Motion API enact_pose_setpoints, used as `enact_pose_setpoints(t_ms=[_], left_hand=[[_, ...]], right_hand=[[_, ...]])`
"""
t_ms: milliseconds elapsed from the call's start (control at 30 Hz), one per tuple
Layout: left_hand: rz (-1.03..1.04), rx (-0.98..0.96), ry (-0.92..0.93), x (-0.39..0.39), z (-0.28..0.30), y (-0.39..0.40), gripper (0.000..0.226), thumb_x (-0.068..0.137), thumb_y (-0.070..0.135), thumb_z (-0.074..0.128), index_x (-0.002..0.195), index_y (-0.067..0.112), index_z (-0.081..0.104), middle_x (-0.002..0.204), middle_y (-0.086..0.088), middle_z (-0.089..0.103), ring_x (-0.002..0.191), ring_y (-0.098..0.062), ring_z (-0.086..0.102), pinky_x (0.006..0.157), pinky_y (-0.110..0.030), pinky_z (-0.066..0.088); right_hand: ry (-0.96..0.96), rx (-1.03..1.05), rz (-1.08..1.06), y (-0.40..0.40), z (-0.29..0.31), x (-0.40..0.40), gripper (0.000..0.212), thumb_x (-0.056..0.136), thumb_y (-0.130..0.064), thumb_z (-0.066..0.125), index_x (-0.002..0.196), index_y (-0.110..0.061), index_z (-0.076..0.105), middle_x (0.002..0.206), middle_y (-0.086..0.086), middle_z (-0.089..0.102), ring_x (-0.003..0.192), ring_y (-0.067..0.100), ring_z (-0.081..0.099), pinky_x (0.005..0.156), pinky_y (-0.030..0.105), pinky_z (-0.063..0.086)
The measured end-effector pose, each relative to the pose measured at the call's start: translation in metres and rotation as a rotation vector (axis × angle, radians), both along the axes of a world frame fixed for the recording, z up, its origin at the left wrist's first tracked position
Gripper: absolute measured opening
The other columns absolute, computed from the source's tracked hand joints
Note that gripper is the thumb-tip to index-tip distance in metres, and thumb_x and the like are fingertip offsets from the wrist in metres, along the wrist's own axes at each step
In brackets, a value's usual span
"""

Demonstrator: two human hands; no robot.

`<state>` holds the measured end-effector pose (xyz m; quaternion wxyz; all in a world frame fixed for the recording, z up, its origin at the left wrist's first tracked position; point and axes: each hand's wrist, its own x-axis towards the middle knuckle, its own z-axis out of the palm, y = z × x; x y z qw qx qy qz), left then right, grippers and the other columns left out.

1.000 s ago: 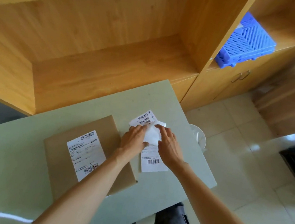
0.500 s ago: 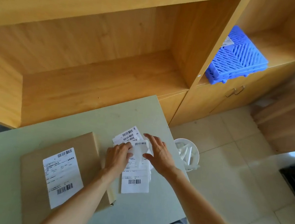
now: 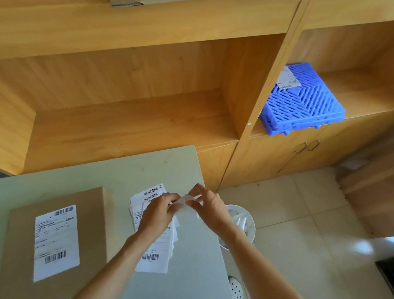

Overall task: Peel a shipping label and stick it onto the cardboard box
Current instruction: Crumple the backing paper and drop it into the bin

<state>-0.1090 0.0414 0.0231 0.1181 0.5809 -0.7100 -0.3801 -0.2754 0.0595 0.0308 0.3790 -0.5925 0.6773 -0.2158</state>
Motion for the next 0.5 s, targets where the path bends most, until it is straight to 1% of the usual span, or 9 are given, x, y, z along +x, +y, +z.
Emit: enact_pose_setpoints(t_ms=[100,200,267,367,433,500], left_hand=[[0.045,-0.006,0.009,-0.032,0.008,0.009,0.006,0.093,0.026,0.062,0.092,0.023,0.068,0.077,0.007,0.068,0.073,-0.02,0.063,0.061,-0.029,0.043],[0.127,-0.008,0.004,-0.069,0.018,0.02,0.005,0.09,0.029,0.067,0.093,0.024,0.068,0.083,0.007,0.072,0.078,-0.018,0.065,0.066,-0.032,0.05],[0.2,-0.013,0.042,-0.093,0.023,0.026,0.011,0.086,0.031,0.072,0.091,0.025,0.065,0.086,0.008,0.073,0.079,-0.016,0.066,0.068,-0.034,0.051],[0.238,-0.015,0.055,-0.128,0.029,0.035,0.02,0.082,0.033,0.075,0.084,0.024,0.057,0.082,0.01,0.071,0.077,-0.017,0.065,0.061,-0.031,0.044],[0.232,-0.025,0.036,-0.148,0.033,0.039,0.02,0.082,0.032,0.074,0.082,0.024,0.056,0.082,0.01,0.07,0.075,-0.018,0.064,0.055,-0.028,0.038],[0.227,-0.049,0.026,-0.167,0.04,0.043,0.019,0.083,0.033,0.073,0.081,0.025,0.056,0.082,0.009,0.071,0.074,-0.017,0.064,0.055,-0.027,0.035]], right_hand=[[-0.003,-0.011,0.028,0.001,0.006,-0.033,0.015,0.088,-0.021,0.065,0.101,-0.017,0.06,0.103,-0.002,0.07,0.095,0.023,0.068,0.078,0.041,0.054],[-0.009,-0.02,0.049,0.009,0.012,-0.069,0.014,0.087,-0.018,0.066,0.098,-0.012,0.061,0.099,0.003,0.073,0.094,0.024,0.069,0.076,0.04,0.055],[-0.017,-0.026,0.068,0.017,0.015,-0.093,0.014,0.087,-0.017,0.068,0.097,-0.011,0.061,0.098,0.006,0.074,0.093,0.025,0.07,0.076,0.04,0.056],[-0.012,-0.023,0.072,0.029,0.022,-0.127,0.015,0.087,-0.017,0.069,0.099,-0.011,0.062,0.097,0.003,0.073,0.093,0.02,0.069,0.079,0.037,0.056],[-0.022,-0.03,0.071,0.036,0.027,-0.144,0.017,0.086,-0.017,0.069,0.101,-0.011,0.063,0.091,-0.003,0.068,0.089,0.017,0.067,0.08,0.036,0.055],[-0.019,-0.042,0.067,0.042,0.031,-0.158,0.018,0.086,-0.017,0.07,0.102,-0.01,0.063,0.091,-0.003,0.066,0.084,0.017,0.065,0.078,0.036,0.055]])
